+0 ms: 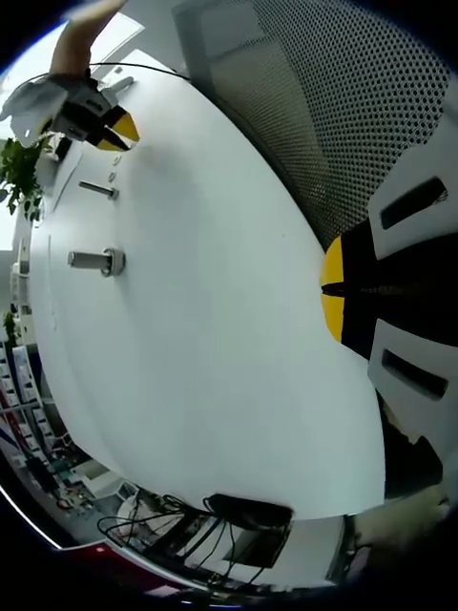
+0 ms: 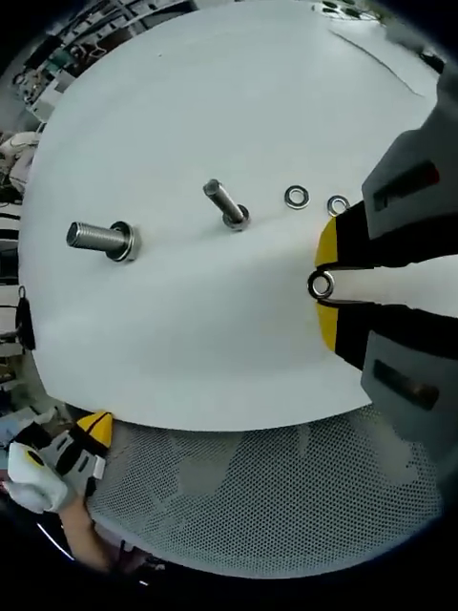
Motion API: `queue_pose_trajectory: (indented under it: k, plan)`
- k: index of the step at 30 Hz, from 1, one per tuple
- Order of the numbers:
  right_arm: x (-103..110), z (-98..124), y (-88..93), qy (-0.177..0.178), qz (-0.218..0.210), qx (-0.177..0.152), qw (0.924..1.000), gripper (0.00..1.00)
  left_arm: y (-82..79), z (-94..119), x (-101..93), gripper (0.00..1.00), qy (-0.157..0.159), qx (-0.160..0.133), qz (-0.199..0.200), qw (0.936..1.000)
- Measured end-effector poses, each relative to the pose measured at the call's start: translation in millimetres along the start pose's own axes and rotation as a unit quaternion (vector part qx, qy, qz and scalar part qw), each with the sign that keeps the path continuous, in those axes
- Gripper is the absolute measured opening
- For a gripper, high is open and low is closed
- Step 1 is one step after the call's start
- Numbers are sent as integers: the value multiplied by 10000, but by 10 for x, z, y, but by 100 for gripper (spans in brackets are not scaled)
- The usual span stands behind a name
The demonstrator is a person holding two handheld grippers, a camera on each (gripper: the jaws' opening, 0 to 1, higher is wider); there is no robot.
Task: Place the washer onto the threaded stud by aligning its center hole with the stud, sliding it down to the base, and recovering from edge contact or off-axis alignment until the washer reaches the visible bottom stop.
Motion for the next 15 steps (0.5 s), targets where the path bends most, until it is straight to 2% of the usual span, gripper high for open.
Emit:
queue_pose_trajectory:
  k: [6, 15]
  plan:
    - [-74, 148, -173, 183, 94, -157, 9997, 14, -2, 6, -1, 0, 0, -4, 4, 10000]
    - [-135, 329, -340, 393, 335, -240, 9984, 14, -2, 3, 2, 0, -6, -8, 5, 10000]
Point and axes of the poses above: the point that each gripper's makers call its tool centre point, and the gripper's own axes: z roughly backward along the fingers, x roughly to its left, y roughly out of its underside, the point moved 3 cm from there along z, roughly backward along the fingers, and after that the axes turned 8 degrees about -y, right-handed, at the moved point
